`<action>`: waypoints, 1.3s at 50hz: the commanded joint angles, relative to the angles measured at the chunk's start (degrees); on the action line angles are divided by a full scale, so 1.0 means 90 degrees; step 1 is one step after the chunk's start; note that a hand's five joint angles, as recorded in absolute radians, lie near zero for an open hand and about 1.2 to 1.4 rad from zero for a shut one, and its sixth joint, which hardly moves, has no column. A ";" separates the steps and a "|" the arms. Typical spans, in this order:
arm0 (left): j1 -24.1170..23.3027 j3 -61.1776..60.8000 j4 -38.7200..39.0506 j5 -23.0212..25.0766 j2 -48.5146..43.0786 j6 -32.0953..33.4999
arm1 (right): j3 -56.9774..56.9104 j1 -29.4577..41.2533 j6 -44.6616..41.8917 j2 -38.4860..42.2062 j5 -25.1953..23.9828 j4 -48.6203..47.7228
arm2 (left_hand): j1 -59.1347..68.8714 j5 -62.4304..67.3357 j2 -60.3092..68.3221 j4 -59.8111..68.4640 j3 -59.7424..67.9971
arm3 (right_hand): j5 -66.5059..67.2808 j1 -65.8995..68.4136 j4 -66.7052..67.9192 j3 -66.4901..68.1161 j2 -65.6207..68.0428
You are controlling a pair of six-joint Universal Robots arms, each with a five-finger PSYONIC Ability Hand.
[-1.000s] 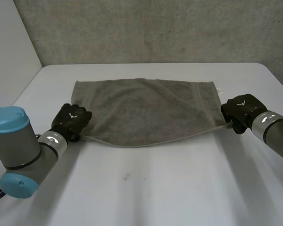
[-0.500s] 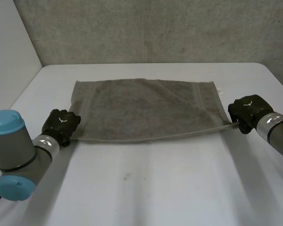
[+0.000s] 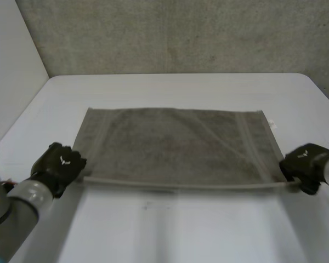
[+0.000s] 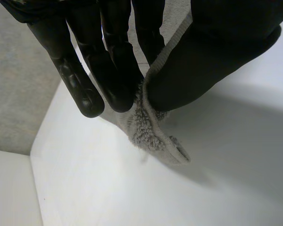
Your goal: Fold the towel.
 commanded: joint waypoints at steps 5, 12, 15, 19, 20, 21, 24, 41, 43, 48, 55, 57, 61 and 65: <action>0.0237 -0.0122 -0.1383 0.0488 0.1525 0.0184 | 0.0091 -0.0524 -0.0892 -0.1161 -0.0345 0.0500 | 0.1551 0.1297 0.1145 0.1145 0.1157 | 0.1556 0.0149 0.1282 0.1324 0.1370; 0.0130 0.1047 -0.0106 0.0781 -0.0219 0.0028 | -0.1010 -0.0368 0.0083 0.0262 -0.0472 -0.0357 | 0.1551 0.1297 0.1145 0.1145 0.1157 | 0.1556 0.0149 0.1282 0.1324 0.1370; 0.0100 0.1788 0.0140 0.0771 -0.1029 -0.0108 | -0.1596 0.0011 0.0376 0.0828 -0.0404 -0.0641 | 0.1551 0.1297 0.1145 0.1145 0.1157 | 0.1556 0.0149 0.1282 0.1324 0.1370; 0.0081 0.2622 0.0199 0.0761 -0.1893 -0.0246 | -0.2214 0.0228 0.0661 0.1495 -0.0247 -0.0955 | 0.1551 0.1297 0.1145 0.1145 0.1157 | 0.1556 0.0149 0.1282 0.1324 0.1370; 0.0032 0.3077 0.0199 0.0732 -0.2280 -0.0323 | -0.2514 0.0296 0.0835 0.1776 -0.0150 -0.1187 | 0.1551 0.1297 0.1145 0.1145 0.1157 | 0.1556 0.0149 0.1282 0.1324 0.1370; 0.0032 0.3081 0.0199 0.0732 -0.2283 -0.0324 | -0.2517 0.0297 0.0837 0.1779 -0.0149 -0.1189 | 0.1551 0.1297 0.1145 0.1145 0.1157 | 0.1556 0.0149 0.1282 0.1324 0.1370; -0.0095 0.3941 0.0199 0.0517 -0.3016 -0.0470 | -0.3005 0.0345 0.1159 0.2277 -0.0032 -0.1726 | 0.1551 0.1297 0.1145 0.1145 0.1157 | 0.1556 0.0149 0.1282 0.1324 0.1370; -0.0476 0.7094 0.0112 0.0059 -0.5242 -0.1271 | -0.4479 0.0853 0.1354 0.3898 0.0534 -0.3943 | -0.3739 -0.3992 -0.4145 -0.4145 -0.4133 | -0.5764 -0.7170 -0.6038 -0.5995 -0.5950; -0.0505 0.7105 0.0131 0.0029 -0.5272 -0.1290 | -0.4538 0.0922 0.1344 0.3986 0.0534 -0.3933 | -0.5848 -0.6101 -0.6254 -0.6254 -0.6242 | -0.6222 -0.7629 -0.6496 -0.6453 -0.6408; -0.0603 0.6998 0.0121 -0.0020 -0.5155 -0.1495 | -0.4217 0.1087 0.1393 0.3753 0.0787 -0.3826 | -0.6227 -0.6481 -0.6633 -0.6633 -0.6621 | -0.6222 -0.7629 -0.6496 -0.6453 -0.6408; -0.0593 0.6170 0.0102 -0.0166 -0.4405 -0.1993 | -0.3193 0.1097 0.1637 0.2787 0.0808 -0.3738 | -0.6227 -0.6481 -0.6633 -0.6633 -0.6621 | -0.6222 -0.7629 -0.6496 -0.6453 -0.6408; -0.0583 0.5835 0.0102 -0.0186 -0.4158 -0.2072 | -0.2917 0.1078 0.1706 0.2531 0.0808 -0.3718 | -0.6227 -0.6481 -0.6633 -0.6633 -0.6621 | -0.6222 -0.7629 -0.6496 -0.6453 -0.6408; -0.0554 0.4697 0.0121 -0.0166 -0.3273 -0.2101 | -0.2080 0.1010 0.1832 0.1791 0.0769 -0.3495 | -0.6227 -0.6481 -0.6633 -0.6633 -0.6621 | -0.6222 -0.7629 -0.6496 -0.6453 -0.6408; -0.0525 0.3911 0.0199 -0.0127 -0.2703 -0.2121 | -0.1599 0.1000 0.1891 0.1417 0.0603 -0.3152 | -0.6227 -0.6481 -0.6633 -0.6633 -0.6621 | -0.6026 -0.7433 -0.6300 -0.6257 -0.6212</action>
